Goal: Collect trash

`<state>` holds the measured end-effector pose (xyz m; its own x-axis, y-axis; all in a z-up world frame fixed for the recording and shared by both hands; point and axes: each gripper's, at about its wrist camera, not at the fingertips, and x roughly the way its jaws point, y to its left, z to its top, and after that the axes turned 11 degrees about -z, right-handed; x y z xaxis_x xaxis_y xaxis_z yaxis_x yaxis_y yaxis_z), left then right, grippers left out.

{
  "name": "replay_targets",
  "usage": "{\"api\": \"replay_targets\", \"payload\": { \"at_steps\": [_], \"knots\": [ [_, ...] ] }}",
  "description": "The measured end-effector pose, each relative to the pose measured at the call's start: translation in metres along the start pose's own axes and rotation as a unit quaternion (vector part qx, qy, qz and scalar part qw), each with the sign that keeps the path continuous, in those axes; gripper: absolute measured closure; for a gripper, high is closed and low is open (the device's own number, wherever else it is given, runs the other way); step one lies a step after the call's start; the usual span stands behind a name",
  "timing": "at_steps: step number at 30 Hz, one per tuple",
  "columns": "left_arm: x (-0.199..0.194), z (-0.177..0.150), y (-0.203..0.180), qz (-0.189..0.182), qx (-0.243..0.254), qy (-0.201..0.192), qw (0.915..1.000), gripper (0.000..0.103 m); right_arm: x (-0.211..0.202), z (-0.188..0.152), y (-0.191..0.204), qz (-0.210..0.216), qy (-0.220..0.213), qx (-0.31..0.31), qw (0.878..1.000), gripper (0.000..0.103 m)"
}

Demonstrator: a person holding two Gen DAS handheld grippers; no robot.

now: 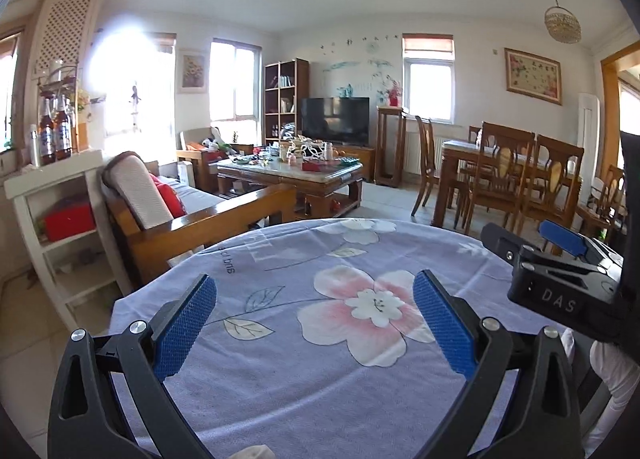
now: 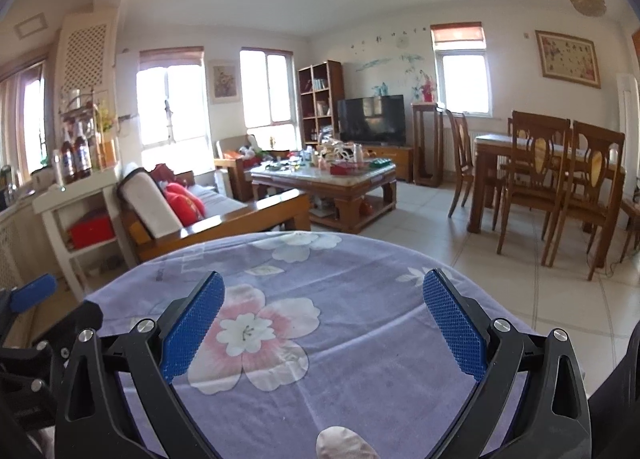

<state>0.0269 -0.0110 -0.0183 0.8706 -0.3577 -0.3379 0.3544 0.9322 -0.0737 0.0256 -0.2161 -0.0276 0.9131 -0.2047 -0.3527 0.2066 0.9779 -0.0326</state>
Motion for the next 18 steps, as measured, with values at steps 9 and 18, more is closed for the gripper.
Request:
{"api": "replay_targets", "payload": {
  "at_steps": [9, 18],
  "knots": [
    [0.000, 0.004, 0.006, 0.026, -0.010, -0.020, 0.9994, 0.005, -0.016, -0.001, 0.000, -0.004, -0.044, -0.006, 0.999, 0.005],
    [0.000, 0.006, 0.007, 0.039, -0.013, -0.027, 0.9988, 0.005, -0.029, -0.003, -0.001, 0.001, -0.064, -0.008, 0.998, 0.005]
  ]
}}
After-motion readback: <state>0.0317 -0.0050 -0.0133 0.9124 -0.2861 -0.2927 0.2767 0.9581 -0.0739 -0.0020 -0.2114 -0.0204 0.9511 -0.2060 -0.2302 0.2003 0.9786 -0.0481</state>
